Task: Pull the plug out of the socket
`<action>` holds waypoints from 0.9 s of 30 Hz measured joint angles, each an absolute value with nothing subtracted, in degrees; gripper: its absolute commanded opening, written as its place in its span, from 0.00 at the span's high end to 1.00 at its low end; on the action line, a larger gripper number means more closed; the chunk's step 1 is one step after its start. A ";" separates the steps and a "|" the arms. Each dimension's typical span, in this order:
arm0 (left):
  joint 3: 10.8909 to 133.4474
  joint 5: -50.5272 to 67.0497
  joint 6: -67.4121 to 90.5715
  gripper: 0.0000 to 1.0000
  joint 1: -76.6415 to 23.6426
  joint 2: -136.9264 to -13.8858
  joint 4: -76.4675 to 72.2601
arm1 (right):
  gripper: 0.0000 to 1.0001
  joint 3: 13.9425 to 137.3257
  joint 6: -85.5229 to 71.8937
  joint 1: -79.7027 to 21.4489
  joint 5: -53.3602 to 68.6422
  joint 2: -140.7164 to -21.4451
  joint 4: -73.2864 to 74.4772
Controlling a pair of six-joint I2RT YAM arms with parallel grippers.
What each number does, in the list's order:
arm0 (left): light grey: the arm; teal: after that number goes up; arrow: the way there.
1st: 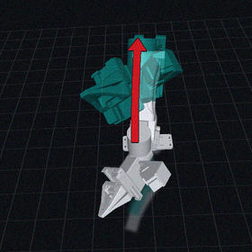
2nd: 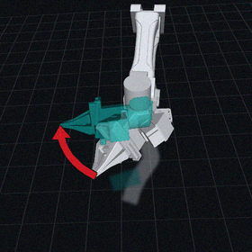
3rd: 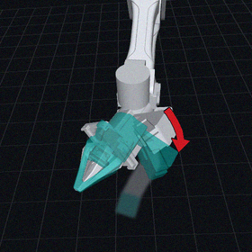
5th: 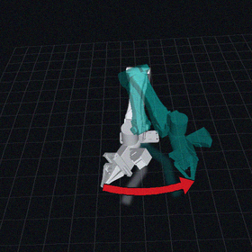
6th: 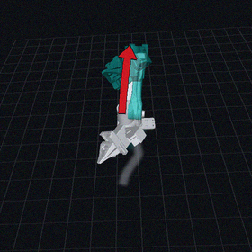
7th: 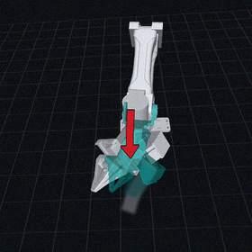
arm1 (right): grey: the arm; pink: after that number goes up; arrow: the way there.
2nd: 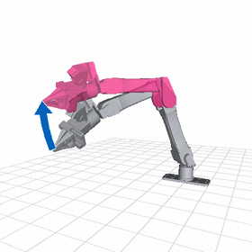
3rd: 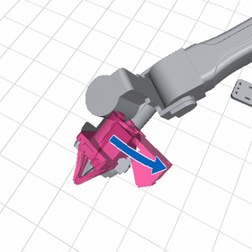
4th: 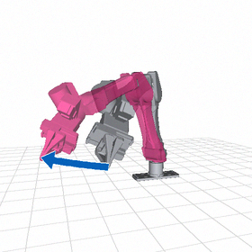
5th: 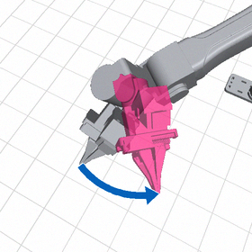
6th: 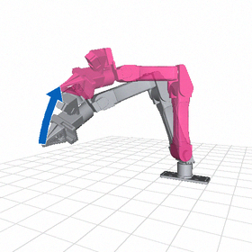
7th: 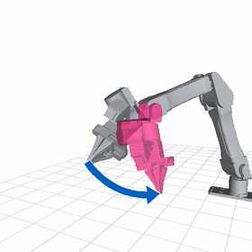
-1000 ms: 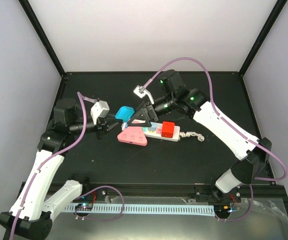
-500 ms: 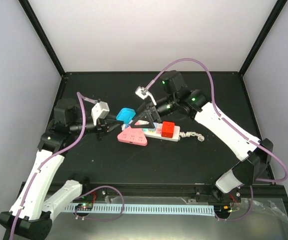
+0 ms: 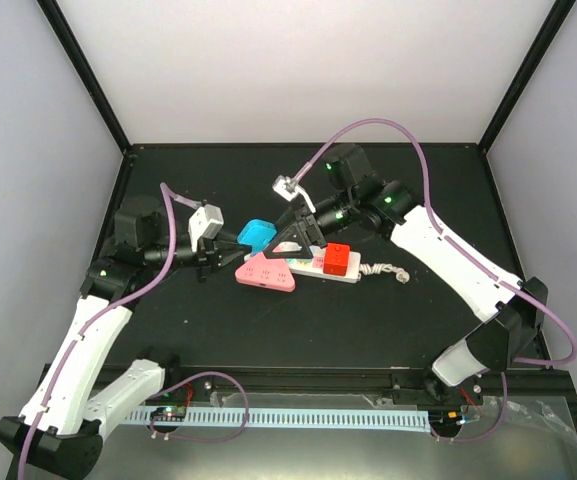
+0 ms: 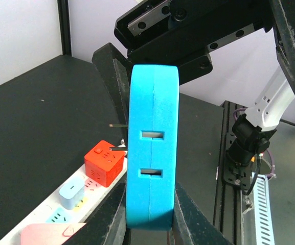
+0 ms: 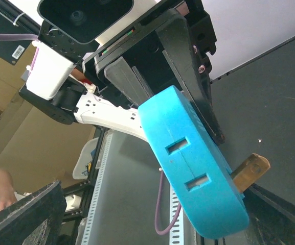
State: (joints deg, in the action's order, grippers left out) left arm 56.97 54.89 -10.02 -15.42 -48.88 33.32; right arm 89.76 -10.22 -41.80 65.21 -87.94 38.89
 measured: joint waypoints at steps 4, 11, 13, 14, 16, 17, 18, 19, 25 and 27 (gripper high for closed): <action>56.66 55.51 -8.86 0.99 -15.46 -49.91 32.62 | 0.07 89.06 -10.15 -41.45 65.28 -87.68 38.89; 55.96 55.90 -7.66 0.98 -15.49 -50.06 32.45 | 0.07 87.90 -10.46 -41.36 65.76 -87.57 38.13; 55.70 55.92 -7.62 0.99 -15.49 -50.02 32.08 | 0.07 87.88 -10.55 -41.36 65.76 -87.57 38.09; 55.40 55.99 -7.62 0.99 -15.51 -50.00 31.81 | 0.07 87.88 -10.61 -41.36 65.76 -87.57 38.11; 54.89 56.07 -7.62 0.98 -15.53 -49.89 31.29 | 0.07 87.81 -10.68 -41.36 65.71 -87.57 38.19; 54.72 56.07 -7.62 0.99 -15.66 -49.87 31.11 | 0.07 87.81 -10.74 -41.36 65.69 -87.57 38.33; 54.57 56.07 -7.62 0.98 -15.86 -49.82 30.94 | 0.07 87.81 -10.83 -41.36 65.69 -87.57 38.50; 54.37 56.07 -7.62 0.98 -15.92 -49.82 30.70 | 0.07 87.81 -10.87 -41.36 65.69 -87.57 38.59; 54.08 56.07 -7.57 0.98 -16.32 -49.82 30.06 | 0.07 87.85 -11.90 -41.36 65.71 -87.57 37.45; 54.08 56.07 -7.38 0.98 -16.47 -49.84 29.98 | 0.07 88.03 -11.31 -41.39 65.82 -87.57 37.28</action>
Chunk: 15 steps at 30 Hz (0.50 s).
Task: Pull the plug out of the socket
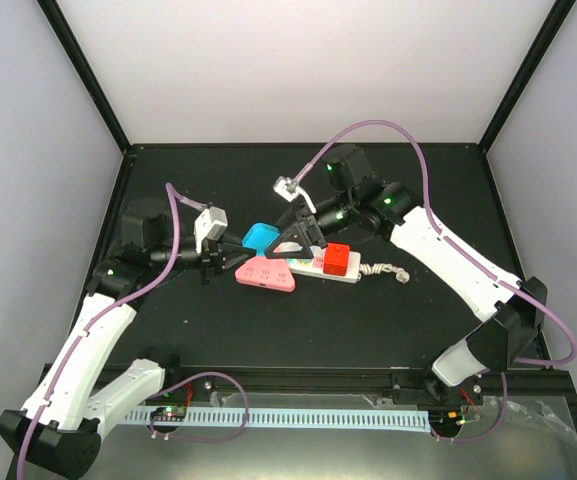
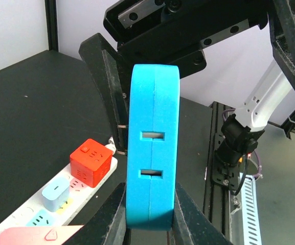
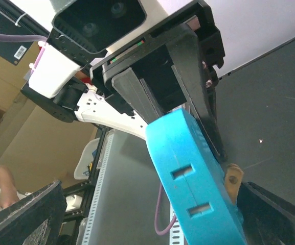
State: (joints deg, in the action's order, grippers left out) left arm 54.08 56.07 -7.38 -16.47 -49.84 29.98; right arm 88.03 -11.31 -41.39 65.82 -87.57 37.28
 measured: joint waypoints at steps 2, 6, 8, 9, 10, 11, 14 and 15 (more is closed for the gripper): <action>54.08 56.23 -7.05 0.98 -16.64 -49.84 29.89 | 0.07 88.16 -10.22 -41.39 66.24 -87.57 37.26; 53.84 57.01 -6.15 0.99 -16.95 -49.93 29.85 | 0.07 88.16 -8.10 -41.50 67.96 -87.57 36.32; 53.76 57.39 -5.72 0.98 -16.97 -50.02 29.80 | 0.07 88.16 -7.57 -41.50 68.66 -87.57 35.73; 53.76 57.49 -5.54 0.98 -16.97 -50.11 29.74 | 0.07 88.16 -7.51 -41.50 68.86 -87.57 35.48; 53.76 57.74 -5.39 0.99 -16.97 -50.22 29.63 | 0.07 88.16 -7.42 -41.50 69.08 -87.57 35.27; 53.76 57.95 -5.30 0.98 -16.97 -50.33 29.50 | 0.07 88.16 -7.40 -41.50 69.19 -87.55 35.03; 53.76 58.33 -5.21 0.99 -16.97 -50.72 29.47 | 0.07 88.16 -7.40 -41.50 69.30 -87.55 34.65; 53.76 58.37 -5.21 0.98 -16.97 -50.76 29.47 | 0.07 88.16 -7.40 -41.52 69.36 -87.55 34.65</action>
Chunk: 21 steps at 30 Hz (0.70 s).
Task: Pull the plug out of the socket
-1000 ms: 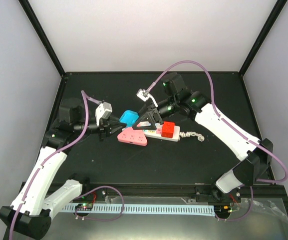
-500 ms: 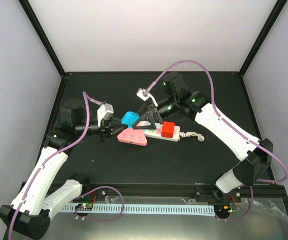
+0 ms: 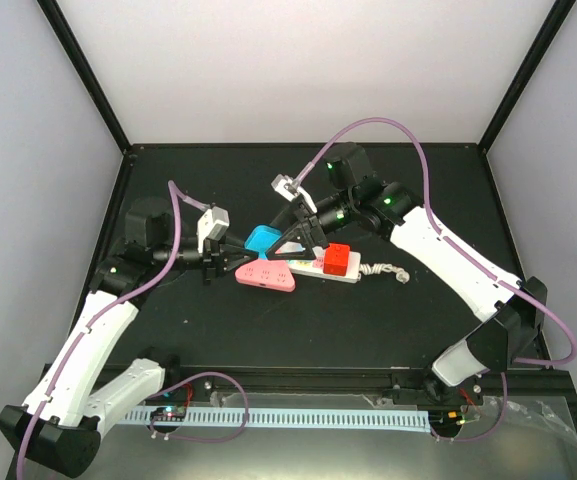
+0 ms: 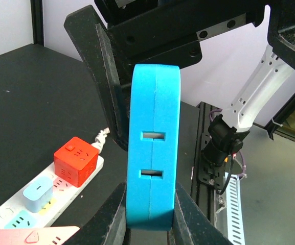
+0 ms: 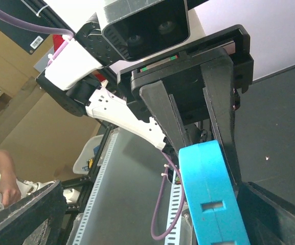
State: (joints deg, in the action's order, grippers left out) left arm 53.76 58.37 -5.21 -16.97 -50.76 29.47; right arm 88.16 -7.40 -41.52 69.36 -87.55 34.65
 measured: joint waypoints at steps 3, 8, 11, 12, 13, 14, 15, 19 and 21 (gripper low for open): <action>53.76 58.46 -5.21 0.99 -16.99 -50.76 29.47 | 0.07 88.16 -7.46 -41.54 69.58 -87.55 34.48; 53.08 58.41 -5.37 0.98 -17.02 -50.70 28.82 | 0.07 88.16 -9.15 -41.56 69.60 -87.55 32.93; 52.99 58.33 -6.09 0.98 -17.10 -50.70 28.77 | 0.07 88.55 -10.57 -41.54 69.67 -87.55 31.66; 52.99 58.30 -6.59 0.98 -17.12 -50.70 28.82 | 0.07 88.86 -10.90 -41.50 69.69 -87.55 31.38; 52.99 58.28 -7.07 0.98 -17.12 -50.70 28.88 | 0.07 89.34 -11.09 -41.39 69.71 -87.55 31.11; 52.99 58.13 -7.60 0.98 -17.12 -50.65 29.04 | 0.07 89.65 -11.25 -41.23 69.76 -87.55 30.81; 52.97 57.91 -8.08 0.98 -17.12 -50.61 29.23 | 0.06 90.02 -11.38 -41.01 69.91 -87.55 30.50; 51.92 55.40 -8.99 0.98 -17.10 -49.71 30.70 | 0.06 90.56 -11.40 -39.88 70.28 -87.50 29.15; 51.00 52.97 -8.95 0.98 -16.88 -49.58 32.03 | 0.05 90.89 -11.29 -39.13 70.46 -87.09 28.71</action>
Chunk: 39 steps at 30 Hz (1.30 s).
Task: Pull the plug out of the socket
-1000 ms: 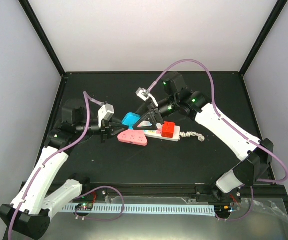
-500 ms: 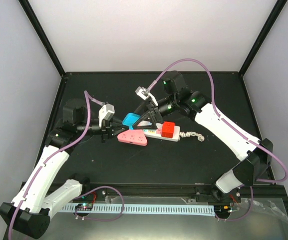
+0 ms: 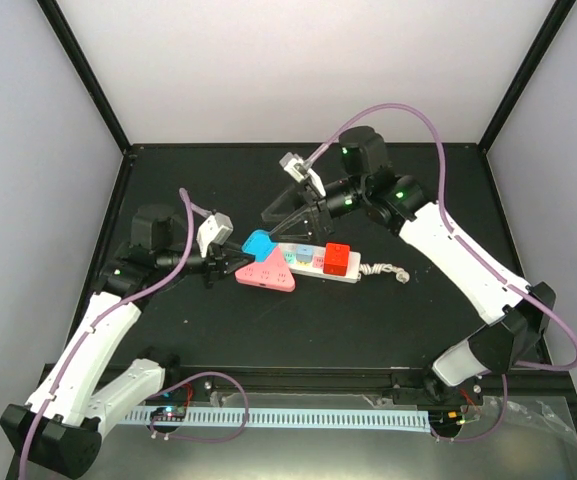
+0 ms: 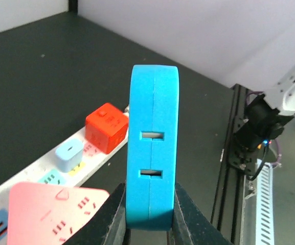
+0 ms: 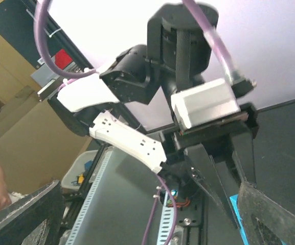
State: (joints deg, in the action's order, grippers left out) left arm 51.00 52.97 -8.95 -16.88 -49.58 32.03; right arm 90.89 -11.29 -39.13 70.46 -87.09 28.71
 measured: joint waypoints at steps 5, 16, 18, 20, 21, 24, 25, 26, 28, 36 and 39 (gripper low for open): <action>50.46 48.66 -9.50 0.98 -16.01 -49.60 35.00 | 0.01 91.29 -12.58 -35.46 68.38 -85.73 26.63; 53.78 37.04 -15.73 0.98 -4.12 -57.63 40.23 | 0.00 90.43 -15.81 -30.87 59.75 -82.08 24.67; 53.95 35.11 -16.78 0.98 -0.54 -60.05 39.81 | 0.00 90.45 -16.53 -30.70 58.33 -81.01 24.88; 54.35 33.85 -17.93 0.99 2.61 -62.94 39.57 | 0.00 90.52 -17.23 -30.48 56.97 -80.03 25.26; 54.89 33.41 -18.61 0.98 4.32 -65.12 39.51 | 0.00 90.52 -17.72 -30.44 56.40 -79.64 25.36; 57.06 32.56 -20.23 0.98 7.92 -71.81 39.44 | 0.00 90.52 -19.62 -30.39 54.72 -78.65 25.34; 58.17 32.32 -20.67 0.99 9.10 -74.67 39.35 | 0.00 90.52 -20.53 -30.39 53.89 -78.35 25.21; 58.87 31.97 -20.95 0.98 9.98 -76.95 39.07 | 0.00 90.52 -21.34 -30.39 53.25 -78.06 25.12; 60.36 31.64 -21.50 0.99 12.12 -81.76 38.92 | 0.00 90.48 -23.07 -30.39 51.64 -77.58 24.62; 67.92 30.39 -21.96 0.99 16.64 -97.10 38.37 | 0.00 90.04 -31.92 -30.33 47.40 -76.99 22.55; 70.96 29.82 -21.74 0.98 16.80 -101.91 37.93 | 0.00 90.28 -35.14 -30.28 47.22 -77.58 22.22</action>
State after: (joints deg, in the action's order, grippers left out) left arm 70.96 29.82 -21.74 16.80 -101.91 37.93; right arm 90.28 -35.14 -30.28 47.22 -77.58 22.22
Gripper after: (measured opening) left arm 0.160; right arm 0.999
